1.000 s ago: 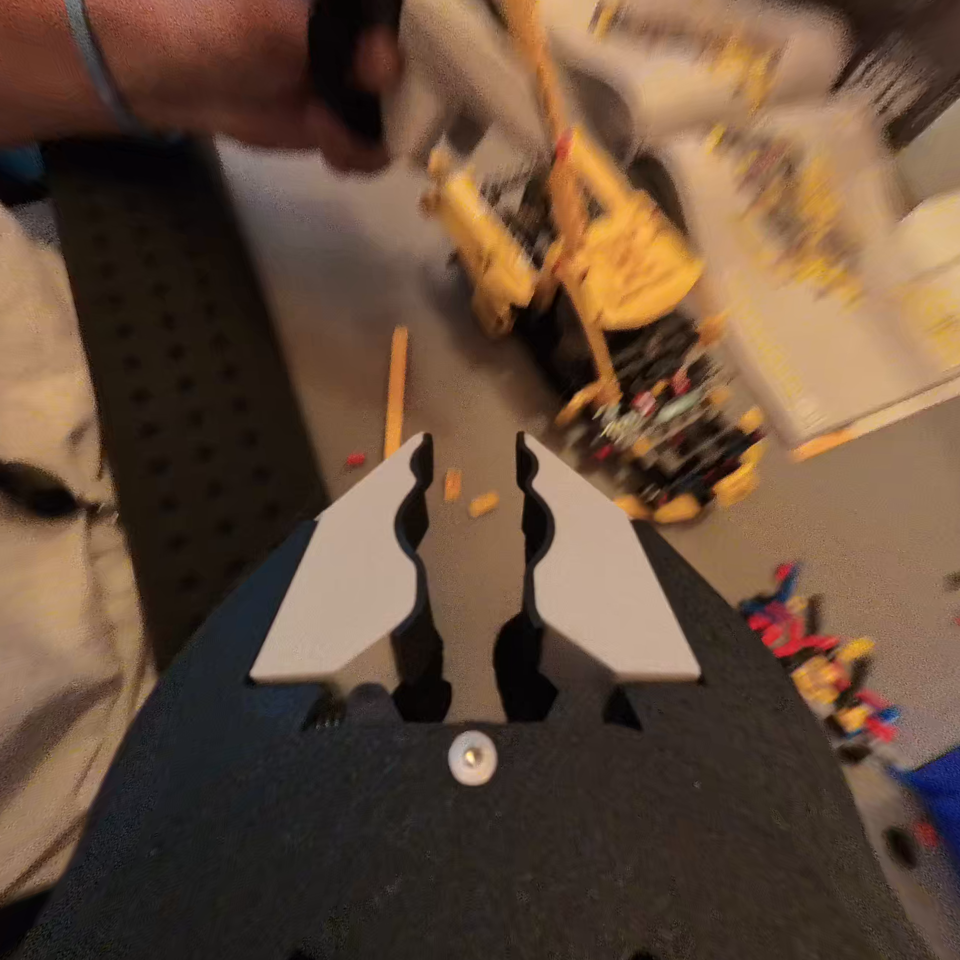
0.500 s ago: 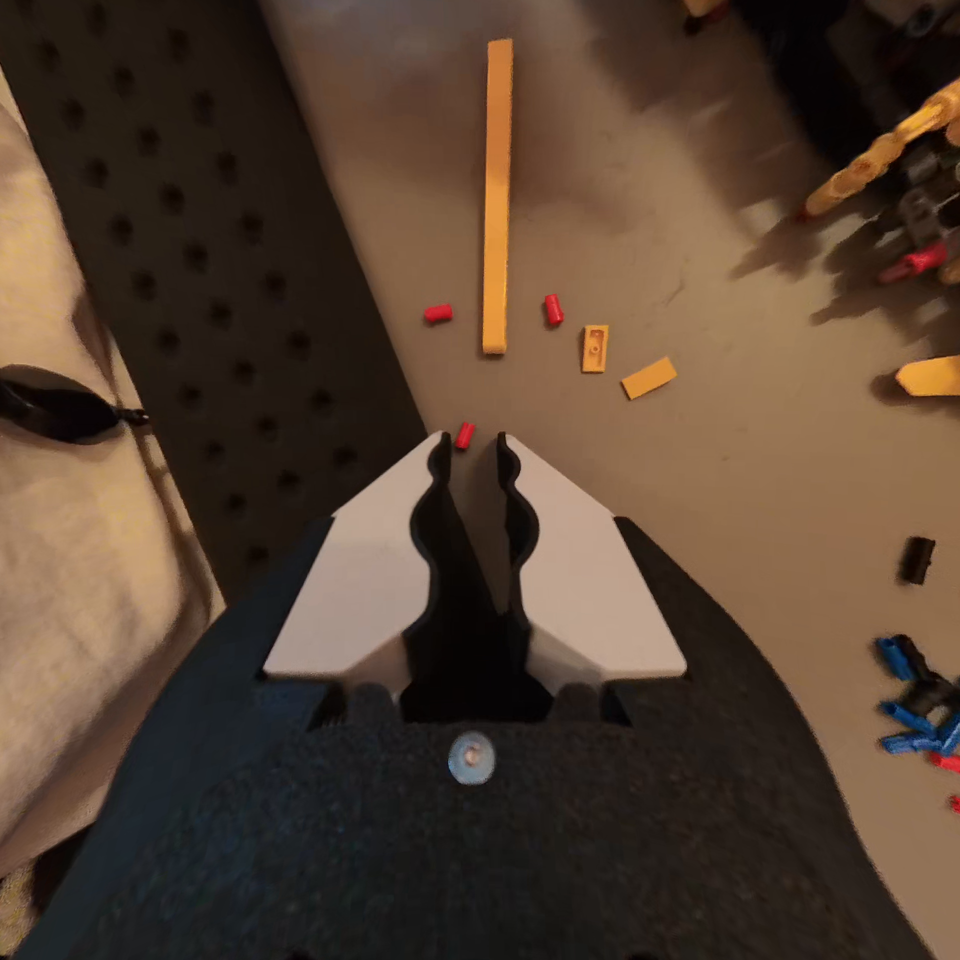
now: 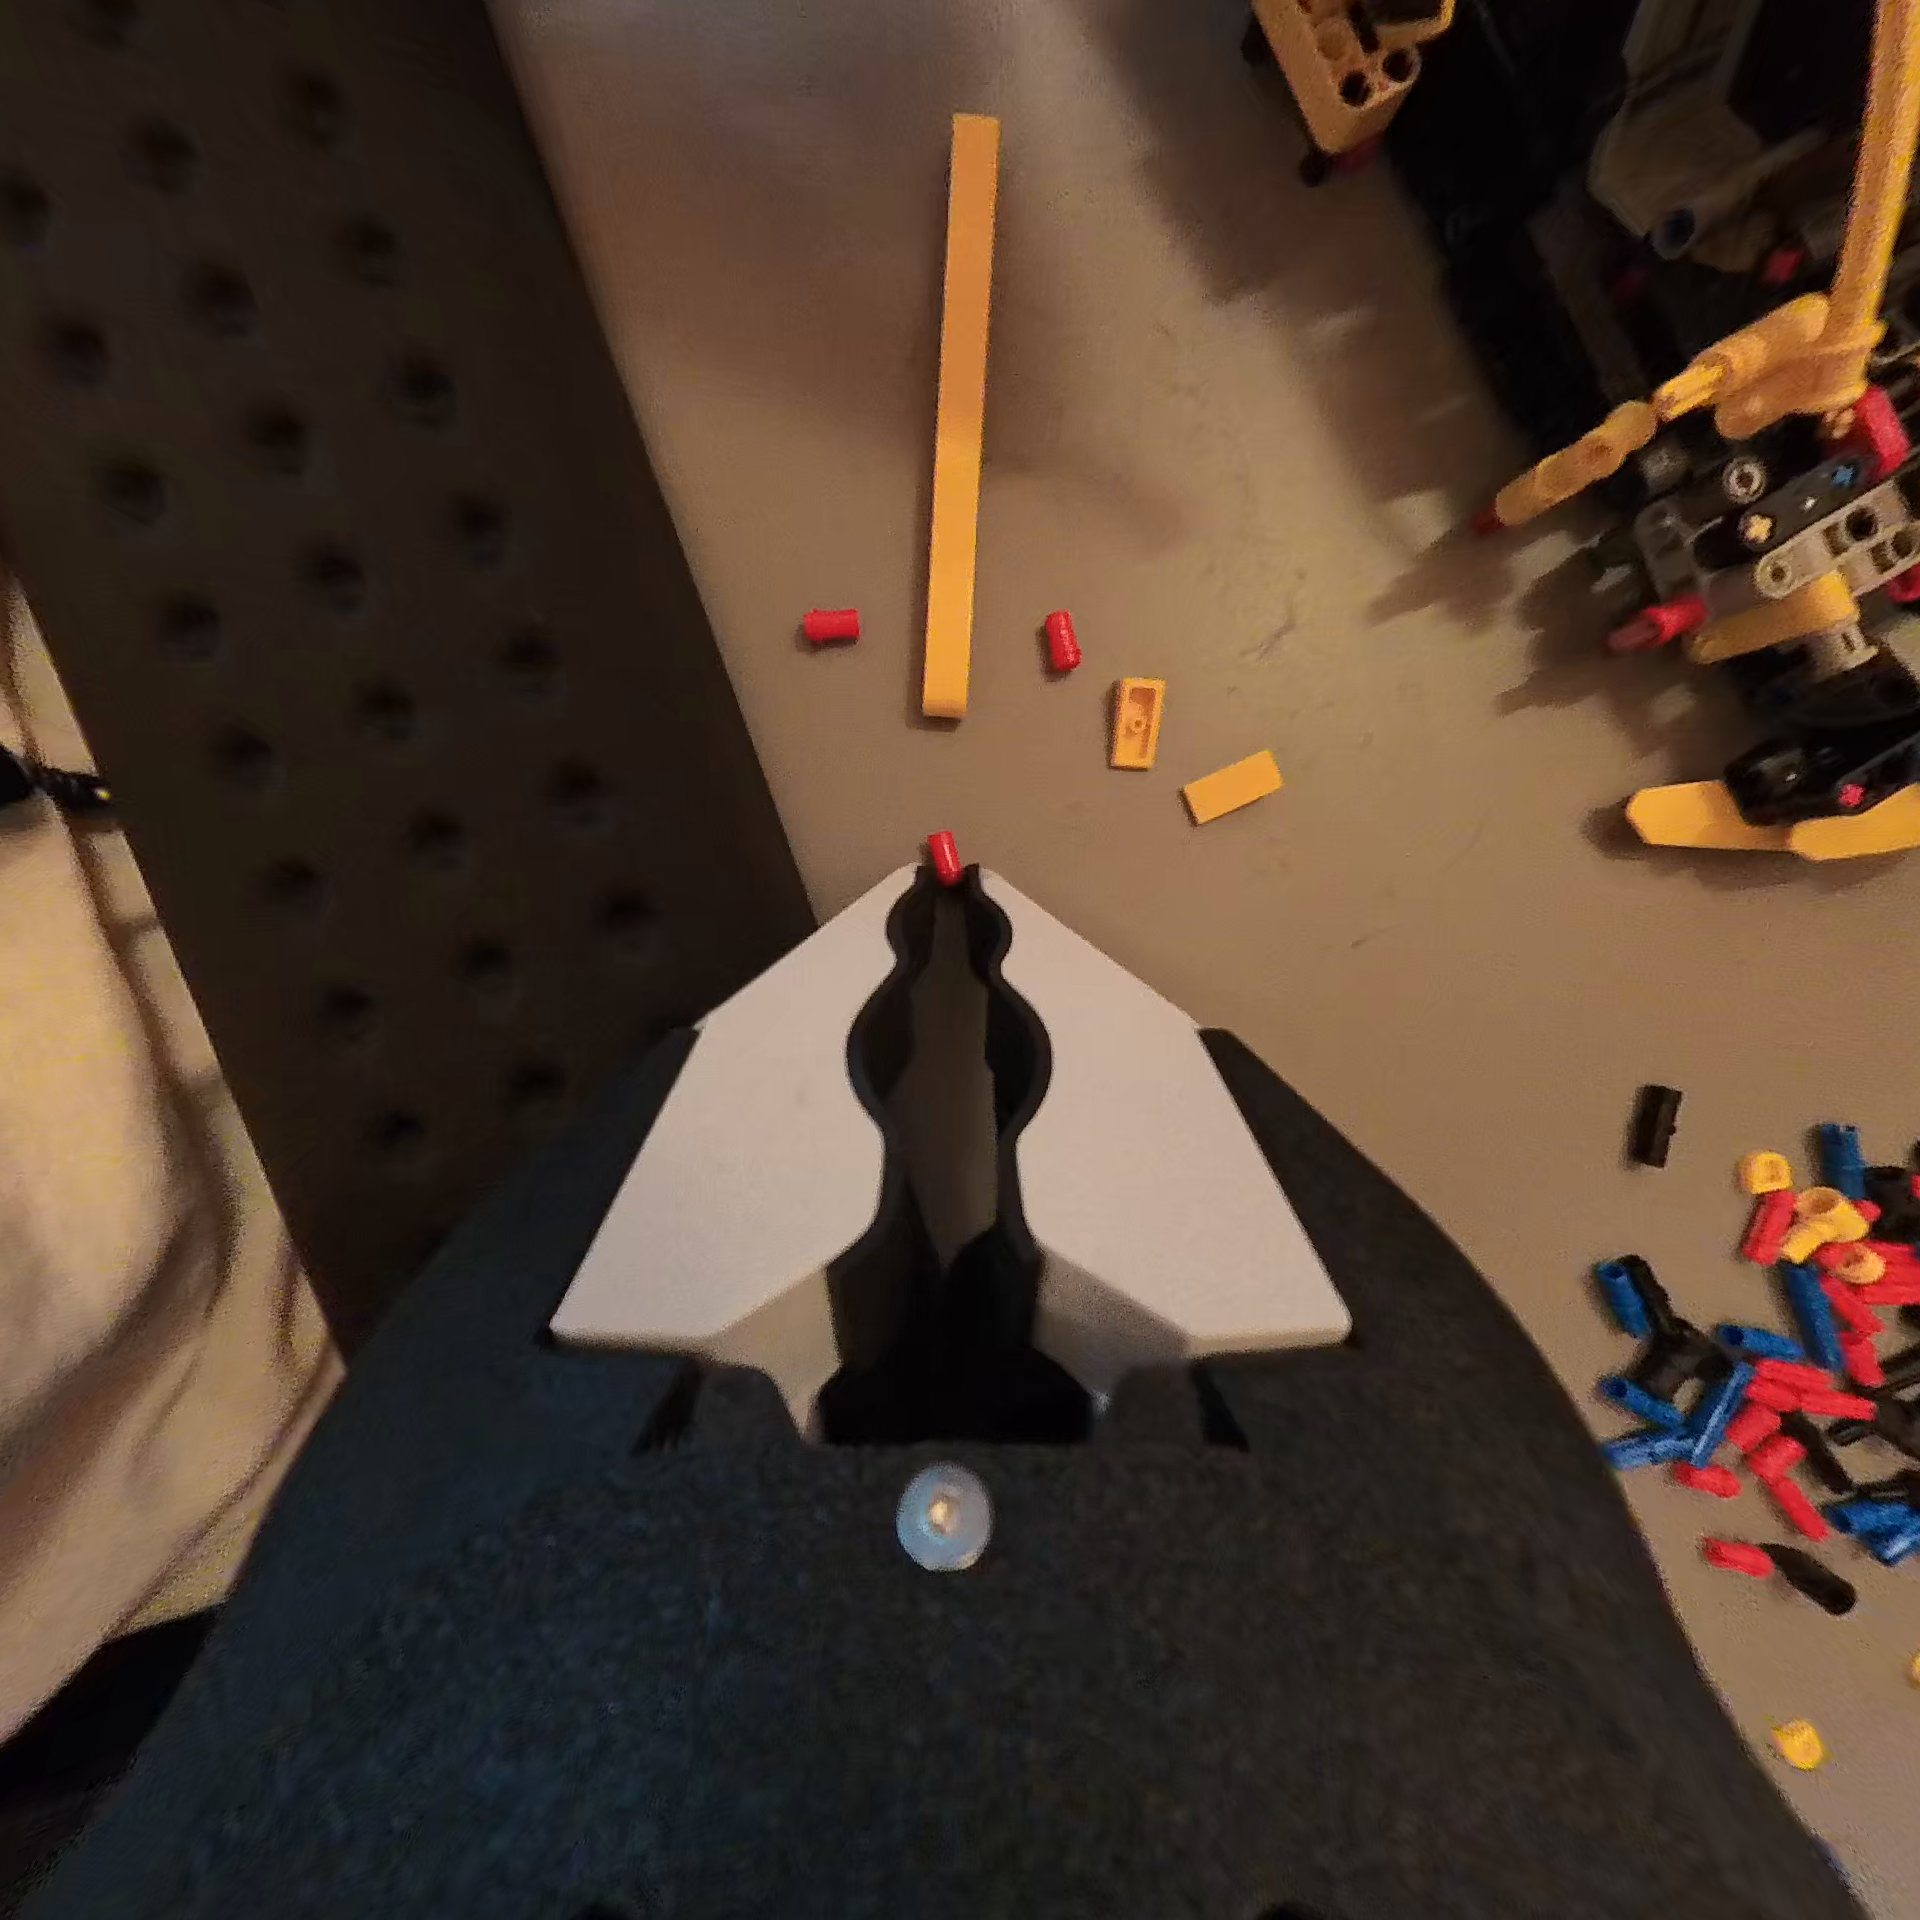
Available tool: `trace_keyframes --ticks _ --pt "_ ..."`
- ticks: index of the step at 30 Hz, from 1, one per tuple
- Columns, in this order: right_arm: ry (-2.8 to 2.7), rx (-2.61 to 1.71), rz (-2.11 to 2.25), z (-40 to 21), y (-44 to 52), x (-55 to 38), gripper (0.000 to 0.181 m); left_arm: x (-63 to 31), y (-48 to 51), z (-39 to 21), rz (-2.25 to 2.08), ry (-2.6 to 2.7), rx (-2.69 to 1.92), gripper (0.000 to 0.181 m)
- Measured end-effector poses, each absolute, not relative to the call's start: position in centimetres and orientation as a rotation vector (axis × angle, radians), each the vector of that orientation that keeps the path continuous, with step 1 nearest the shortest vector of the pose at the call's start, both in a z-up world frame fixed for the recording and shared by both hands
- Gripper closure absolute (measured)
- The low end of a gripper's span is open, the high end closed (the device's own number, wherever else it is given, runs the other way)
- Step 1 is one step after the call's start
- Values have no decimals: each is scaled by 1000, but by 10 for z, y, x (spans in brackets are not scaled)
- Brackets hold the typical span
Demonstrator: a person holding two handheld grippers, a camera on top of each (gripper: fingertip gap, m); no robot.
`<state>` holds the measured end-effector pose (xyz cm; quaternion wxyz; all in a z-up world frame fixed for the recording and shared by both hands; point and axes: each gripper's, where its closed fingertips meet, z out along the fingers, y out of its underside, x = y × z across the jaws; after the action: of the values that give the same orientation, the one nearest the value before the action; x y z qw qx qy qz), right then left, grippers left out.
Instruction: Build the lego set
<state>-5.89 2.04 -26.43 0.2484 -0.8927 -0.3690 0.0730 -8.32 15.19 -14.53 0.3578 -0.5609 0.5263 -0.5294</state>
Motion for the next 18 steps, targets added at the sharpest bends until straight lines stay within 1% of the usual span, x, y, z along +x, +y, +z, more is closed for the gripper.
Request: trace_keyframes --ticks 5,8,10,14,16,18 --pt "-1019 -2449 225 -263 17 -57 177 -83 151 -146 -1351 1365 -1442 174" --pt "-1032 -2488 144 -261 12 -41 177 -83 151 -146 -1349 1365 -1442 174" --pt "-1046 -2532 -35 -255 9 -6 178 -83 152 -145 -1352 1361 -1441 174" --pt "-1082 -2645 -568 -234 -4 105 178 -83 150 -143 -1358 1357 -1435 174" --pt "-1218 -2676 -900 -227 -18 163 177 -83 149 -143 -1357 1359 -1432 174" --pt "-1428 -2611 -1142 -223 -26 202 178 -83 149 -143 -1351 1361 -1431 174"
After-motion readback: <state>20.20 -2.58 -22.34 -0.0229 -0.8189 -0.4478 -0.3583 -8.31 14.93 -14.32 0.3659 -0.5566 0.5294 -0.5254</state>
